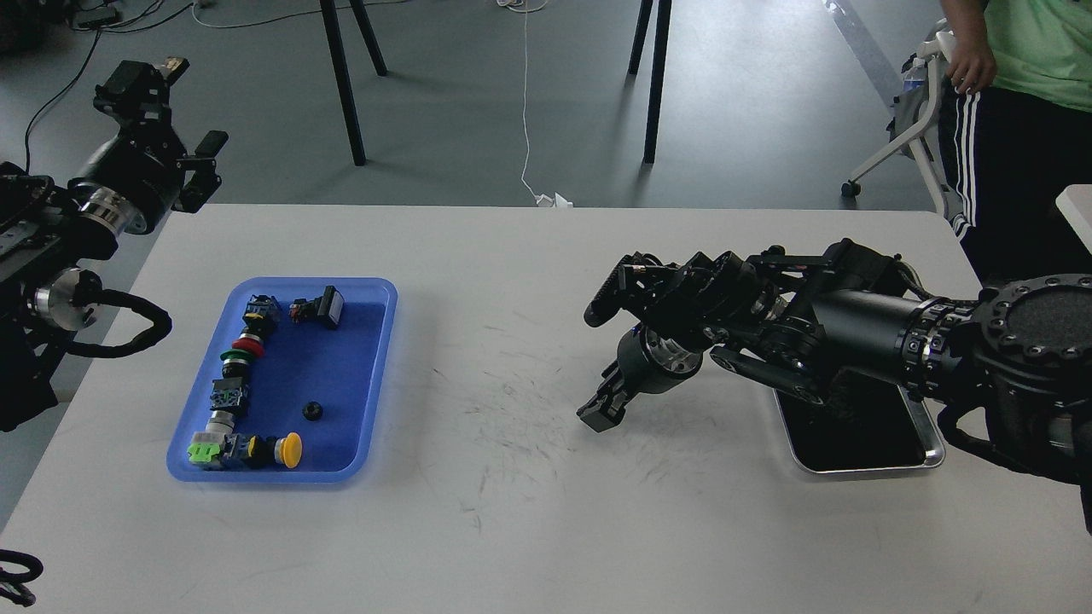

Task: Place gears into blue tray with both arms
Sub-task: 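Close the right hand fingers around the black gear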

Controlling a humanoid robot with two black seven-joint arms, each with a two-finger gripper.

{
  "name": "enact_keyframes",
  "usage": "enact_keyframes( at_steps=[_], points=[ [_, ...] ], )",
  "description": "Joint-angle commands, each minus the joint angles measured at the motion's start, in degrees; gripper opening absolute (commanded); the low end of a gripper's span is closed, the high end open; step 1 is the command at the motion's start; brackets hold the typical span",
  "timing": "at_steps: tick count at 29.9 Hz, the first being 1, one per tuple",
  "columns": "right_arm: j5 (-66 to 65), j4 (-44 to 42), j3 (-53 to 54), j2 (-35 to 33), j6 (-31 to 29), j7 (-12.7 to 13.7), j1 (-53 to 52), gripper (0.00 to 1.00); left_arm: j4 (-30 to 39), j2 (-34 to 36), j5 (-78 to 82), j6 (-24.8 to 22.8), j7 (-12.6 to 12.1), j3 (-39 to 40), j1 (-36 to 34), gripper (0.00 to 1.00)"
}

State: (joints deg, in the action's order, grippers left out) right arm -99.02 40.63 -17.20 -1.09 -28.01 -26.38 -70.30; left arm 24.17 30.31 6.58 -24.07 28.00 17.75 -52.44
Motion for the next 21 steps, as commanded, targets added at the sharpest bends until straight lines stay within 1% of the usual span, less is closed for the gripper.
enact_keyframes(
  at_steps=[1,6,9,11,16,19,21],
  points=[
    [0.05,0.15,-0.02,0.04,0.01,-0.07,-0.36,0.65,0.0,-0.07,0.01,0.08,0.0,0.0,0.41,0.98],
    [0.05,0.33,-0.11,0.04,0.01,-0.07,-0.97,0.64,0.0,-0.07,0.1,0.16,0.0,-0.09,0.59,0.98],
    [0.05,0.42,-0.2,0.04,0.01,-0.07,-1.24,0.6,0.0,-0.07,0.1,0.16,0.0,-0.09,0.76,0.98],
    [0.05,0.42,-0.2,0.04,0.01,-0.07,-1.24,0.55,-0.09,-0.07,0.1,0.16,0.0,-0.09,0.85,0.98],
    [0.14,0.59,-0.46,0.04,0.01,-0.16,-1.85,0.55,-0.09,-0.07,0.1,0.16,0.0,-0.09,0.85,0.98],
    [0.23,0.77,-2.13,-0.14,0.01,-1.21,-2.73,0.55,-0.52,-0.16,0.1,0.16,0.0,-0.09,0.94,0.98],
    [0.23,0.59,-2.83,-0.23,0.01,-1.39,-2.91,0.55,-1.14,-0.34,0.1,0.16,0.0,-0.09,1.12,0.98]
  ],
)
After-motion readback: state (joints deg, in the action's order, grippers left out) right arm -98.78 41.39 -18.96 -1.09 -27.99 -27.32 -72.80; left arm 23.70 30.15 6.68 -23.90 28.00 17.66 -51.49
